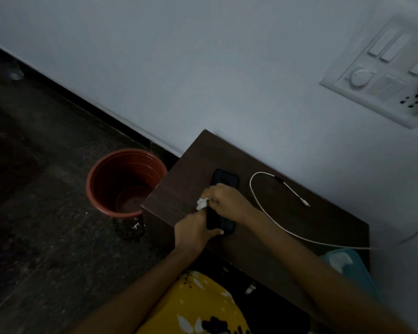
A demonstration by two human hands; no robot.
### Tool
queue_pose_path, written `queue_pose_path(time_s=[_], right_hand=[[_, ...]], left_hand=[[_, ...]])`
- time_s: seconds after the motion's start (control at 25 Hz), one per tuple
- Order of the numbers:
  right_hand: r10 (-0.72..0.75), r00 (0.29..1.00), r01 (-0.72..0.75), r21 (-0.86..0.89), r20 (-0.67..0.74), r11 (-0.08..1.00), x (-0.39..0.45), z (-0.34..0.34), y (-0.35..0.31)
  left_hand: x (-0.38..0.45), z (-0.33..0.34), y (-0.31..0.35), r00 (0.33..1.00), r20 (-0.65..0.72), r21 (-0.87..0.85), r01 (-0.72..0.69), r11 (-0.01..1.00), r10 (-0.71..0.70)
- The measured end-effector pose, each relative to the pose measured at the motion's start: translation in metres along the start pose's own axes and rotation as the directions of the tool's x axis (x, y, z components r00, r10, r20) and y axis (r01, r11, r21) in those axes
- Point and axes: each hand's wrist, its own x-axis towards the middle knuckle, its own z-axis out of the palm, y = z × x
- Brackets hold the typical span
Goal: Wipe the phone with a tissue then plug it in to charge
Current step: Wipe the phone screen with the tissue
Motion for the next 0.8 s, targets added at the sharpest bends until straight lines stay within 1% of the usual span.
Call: queue_pose_path(time_s=[0.08, 0.16, 0.2, 0.24, 0.32, 0.36, 0.4, 0.44, 0.48, 0.56, 0.6, 0.64, 0.8], right_hand=[[0.106, 0.992, -0.089, 0.208, -0.071, 0.974, -0.011, 0.006, 0.003], [0.268, 0.951, -0.191, 0.395, -0.151, 0.899, -0.018, 0.010, 0.010], [0.357, 0.904, -0.232, 0.431, -0.236, 0.872, -0.019, 0.012, 0.015], [0.435, 0.838, -0.263, 0.453, -0.330, 0.852, -0.019, 0.012, 0.022], [0.525, 0.704, -0.293, 0.479, -0.478, 0.828, -0.016, 0.006, 0.038], [0.548, 0.663, -0.314, 0.475, -0.510, 0.822, -0.012, 0.001, 0.046], [0.561, 0.650, -0.347, 0.457, -0.512, 0.819, -0.008, -0.004, 0.054], [0.560, 0.665, -0.384, 0.417, -0.494, 0.824, -0.004, -0.007, 0.060], [0.538, 0.701, -0.407, 0.357, -0.467, 0.841, 0.000, -0.008, 0.065], [0.464, 0.784, -0.399, 0.239, -0.413, 0.885, 0.003, -0.005, 0.066], [0.436, 0.812, -0.382, 0.211, -0.389, 0.900, 0.003, -0.002, 0.064], [0.418, 0.827, -0.367, 0.204, -0.376, 0.908, 0.001, 0.001, 0.062], [0.375, 0.845, -0.339, 0.159, -0.382, 0.927, -0.031, 0.022, 0.041]], left_hand=[[0.000, 0.003, -0.001, 0.999, -0.029, 0.030, -0.027, 0.999, 0.028], [0.001, 0.006, -0.002, 0.996, -0.059, 0.057, -0.059, 0.997, 0.063], [0.002, 0.007, -0.003, 0.995, -0.066, 0.067, -0.068, 0.995, 0.072], [0.003, 0.008, -0.003, 0.995, -0.069, 0.085, -0.069, 0.994, 0.075], [0.004, 0.011, -0.004, 0.993, -0.078, 0.143, -0.074, 0.987, 0.086], [0.004, 0.012, -0.004, 0.993, -0.081, 0.165, -0.076, 0.983, 0.090], [0.004, 0.013, -0.004, 0.992, -0.085, 0.177, -0.078, 0.981, 0.094], [0.004, 0.013, -0.004, 0.991, -0.089, 0.181, -0.080, 0.980, 0.097], [0.004, 0.014, -0.005, 0.991, -0.094, 0.182, -0.081, 0.980, 0.099], [0.005, 0.015, -0.004, 0.990, -0.101, 0.185, -0.081, 0.979, 0.101], [0.005, 0.015, -0.004, 0.990, -0.102, 0.191, -0.081, 0.978, 0.102], [0.005, 0.015, -0.004, 0.989, -0.104, 0.195, -0.082, 0.977, 0.104], [0.004, 0.014, -0.005, 0.990, -0.094, 0.195, -0.088, 0.977, 0.108]])
